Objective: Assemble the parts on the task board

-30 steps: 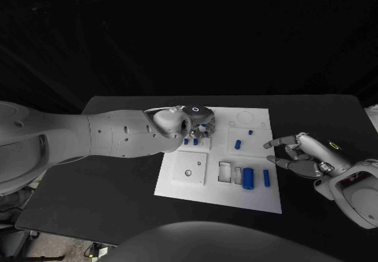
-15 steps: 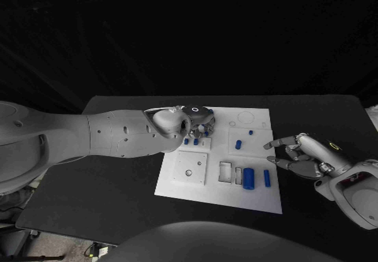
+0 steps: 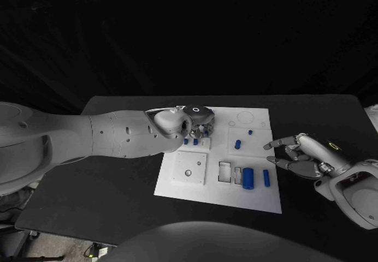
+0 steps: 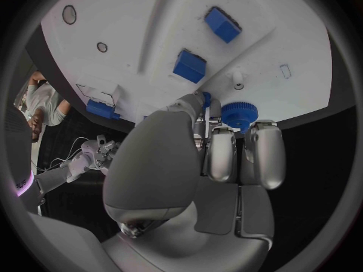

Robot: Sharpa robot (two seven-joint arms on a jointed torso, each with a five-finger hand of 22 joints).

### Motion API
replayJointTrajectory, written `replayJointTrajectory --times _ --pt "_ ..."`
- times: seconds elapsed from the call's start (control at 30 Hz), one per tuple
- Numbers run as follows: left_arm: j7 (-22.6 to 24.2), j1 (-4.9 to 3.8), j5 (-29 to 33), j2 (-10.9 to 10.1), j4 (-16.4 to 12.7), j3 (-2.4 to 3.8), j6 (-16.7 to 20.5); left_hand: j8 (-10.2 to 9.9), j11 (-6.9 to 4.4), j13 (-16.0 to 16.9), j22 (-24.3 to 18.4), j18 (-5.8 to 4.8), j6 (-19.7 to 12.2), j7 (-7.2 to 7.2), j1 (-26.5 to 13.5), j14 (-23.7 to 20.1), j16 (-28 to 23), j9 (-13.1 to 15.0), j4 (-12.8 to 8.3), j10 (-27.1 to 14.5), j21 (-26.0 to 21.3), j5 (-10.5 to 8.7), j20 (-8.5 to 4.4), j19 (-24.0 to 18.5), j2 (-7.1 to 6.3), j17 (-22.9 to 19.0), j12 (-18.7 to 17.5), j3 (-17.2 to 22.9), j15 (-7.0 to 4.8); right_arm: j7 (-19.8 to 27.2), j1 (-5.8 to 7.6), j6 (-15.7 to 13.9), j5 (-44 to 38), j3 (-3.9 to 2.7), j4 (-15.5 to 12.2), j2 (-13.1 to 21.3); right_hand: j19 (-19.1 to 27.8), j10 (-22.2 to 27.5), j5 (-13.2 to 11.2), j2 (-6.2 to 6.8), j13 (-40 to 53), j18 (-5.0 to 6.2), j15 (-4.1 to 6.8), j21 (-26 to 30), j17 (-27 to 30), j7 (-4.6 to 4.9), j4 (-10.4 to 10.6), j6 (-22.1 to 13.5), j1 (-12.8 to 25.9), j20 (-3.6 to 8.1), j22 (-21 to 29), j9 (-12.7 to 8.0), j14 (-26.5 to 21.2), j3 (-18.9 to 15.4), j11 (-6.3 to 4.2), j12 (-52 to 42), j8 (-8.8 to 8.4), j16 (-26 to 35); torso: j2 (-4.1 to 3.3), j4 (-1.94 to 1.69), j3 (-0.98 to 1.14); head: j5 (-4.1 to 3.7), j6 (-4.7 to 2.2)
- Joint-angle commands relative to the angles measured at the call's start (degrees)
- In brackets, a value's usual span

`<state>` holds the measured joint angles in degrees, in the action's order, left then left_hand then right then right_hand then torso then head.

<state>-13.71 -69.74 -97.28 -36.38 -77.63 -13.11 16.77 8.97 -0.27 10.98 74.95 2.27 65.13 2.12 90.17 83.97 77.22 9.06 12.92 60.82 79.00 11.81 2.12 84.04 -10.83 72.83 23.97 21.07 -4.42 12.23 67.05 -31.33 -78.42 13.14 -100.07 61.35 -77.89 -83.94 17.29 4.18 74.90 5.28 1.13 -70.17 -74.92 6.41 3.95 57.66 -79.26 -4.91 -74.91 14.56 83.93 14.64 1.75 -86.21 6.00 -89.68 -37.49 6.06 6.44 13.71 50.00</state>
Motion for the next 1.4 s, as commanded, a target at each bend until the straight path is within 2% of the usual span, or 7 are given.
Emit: replayJointTrajectory --times 0.03,0.5,0.73,0.83,0.93,1.1,1.4 --pt "0.9 0.25 -0.8 0.2 0.0 -0.05 2.4 0.4 -0.34 0.3 12.0 0.09 0.8 0.21 0.6 2.2 0.0 0.2 -0.6 1.3 0.4 0.39 -0.4 1.5 0.86 -0.1 0.5 0.2 -0.51 0.0 -0.08 0.8 -0.5 0.01 -0.1 0.0 0.0 -2.7 0.3 -0.32 10.0 -0.84 0.19 0.3 -15.1 -0.03 -0.2 0.5 -0.3 -0.13 -9.2 0.1 6.1 0.2 0.09 0.0 0.39 -0.3 0.0 -0.03 0.02 -0.05 0.0" --pt "0.7 -0.15 -2.5 -2.5 -4.1 0.48 8.9 1.4 -0.15 -0.7 12.0 0.05 3.5 0.92 0.6 2.7 -0.4 0.8 -1.6 5.0 0.5 -0.4 -0.53 1.7 0.54 -0.8 -1.6 0.8 -0.5 0.1 -0.18 1.0 -0.3 0.01 0.0 0.0 0.1 -2.6 0.3 -0.32 9.9 -0.8 0.19 0.5 -15.1 -0.03 -0.2 0.5 -0.3 -0.13 -9.2 0.1 6.1 0.1 0.1 0.1 0.43 -0.3 0.05 -0.07 0.01 -0.13 0.0" --pt "0.0 -3.93 -1.3 -6.2 -7.9 0.84 8.9 1.2 0.08 -1.2 11.9 0.08 3.8 1.18 0.6 2.7 -0.5 0.8 -1.5 6.1 0.2 -1.49 -0.4 1.6 0.21 -1.0 -2.8 1.7 -0.28 0.1 -0.19 1.2 -0.1 0.02 0.2 -0.1 0.2 -2.5 0.3 -0.32 9.7 -0.77 0.19 0.6 -15.1 -0.03 -0.2 0.5 -0.3 -0.13 -9.2 0.2 6.1 0.1 0.1 0.2 0.43 -0.3 0.06 -0.01 0.01 -0.1 0.0" --pt "-0.7 -5.94 -0.9 -8.5 -9.6 0.46 7.7 1.1 0.11 -1.4 11.9 0.12 3.8 1.18 0.5 2.7 -0.7 0.8 -1.4 6.3 0.0 -1.65 -0.33 1.6 0.05 -1.2 -3.3 1.9 -0.2 0.1 -0.2 1.3 -0.1 0.02 0.2 -0.2 0.2 -2.5 0.3 -0.32 9.7 -0.77 0.19 0.6 -15.1 -0.03 -0.2 0.5 -0.3 -0.13 -9.2 0.2 6.1 0.1 0.1 0.2 0.43 -0.3 0.07 0.02 0.04 -0.12 0.0" --pt "-1.2 -6.84 -0.4 -10.1 -10.7 0.21 6.2 1.0 0.11 -1.5 11.8 0.14 3.8 1.18 0.4 2.7 -0.7 0.7 -1.3 6.4 -0.1 -1.76 -0.29 1.5 -0.04 -1.3 -3.5 2.0 -0.17 0.1 -0.2 1.2 -0.1 0.02 0.3 -0.3 0.3 -2.4 0.3 -0.33 9.5 -0.75 0.18 0.7 -15.1 -0.03 -0.2 0.6 -0.3 -0.14 -9.1 0.2 6.1 0.1 0.11 0.4 0.45 -0.3 0.09 -0.07 0.05 -0.17 0.0" --pt "-1.4 -7.33 0.2 -11.7 -11.7 0.02 3.2 0.8 0.01 -1.7 11.8 0.18 3.8 1.01 0.3 2.6 -0.9 0.7 -1.1 6.7 -0.3 -2.17 -0.24 1.4 -0.19 -1.5 -4.0 2.2 -0.17 0.0 -0.2 1.3 -0.1 0.02 0.4 -0.3 0.4 -2.2 0.3 -0.33 9.3 -0.72 0.18 0.8 -15.1 -0.03 -0.2 0.6 -0.3 -0.14 -9.1 0.2 6.1 0.1 0.11 0.5 0.46 -0.3 0.06 -0.08 0.01 0.03 0.0" --pt "-1.5 -6.34 0.6 -11.9 -11.2 -0.06 1.8 0.2 -0.15 -2.0 11.8 0.22 3.0 0.68 0.1 2.5 -1.2 0.4 -0.9 7.1 -0.5 -2.69 -0.24 1.3 -0.56 -1.9 -5.0 2.5 -0.25 -0.1 -0.2 1.5 -0.1 0.02 0.4 -0.2 0.4 -2.2 0.3 -0.31 9.2 -0.7 0.17 0.9 -15.1 -0.02 -0.2 0.6 -0.3 -0.14 -9.1 0.2 6.1 0.1 0.11 0.6 0.46 -0.3 -0.05 0.04 -0.01 -0.15 0.0"
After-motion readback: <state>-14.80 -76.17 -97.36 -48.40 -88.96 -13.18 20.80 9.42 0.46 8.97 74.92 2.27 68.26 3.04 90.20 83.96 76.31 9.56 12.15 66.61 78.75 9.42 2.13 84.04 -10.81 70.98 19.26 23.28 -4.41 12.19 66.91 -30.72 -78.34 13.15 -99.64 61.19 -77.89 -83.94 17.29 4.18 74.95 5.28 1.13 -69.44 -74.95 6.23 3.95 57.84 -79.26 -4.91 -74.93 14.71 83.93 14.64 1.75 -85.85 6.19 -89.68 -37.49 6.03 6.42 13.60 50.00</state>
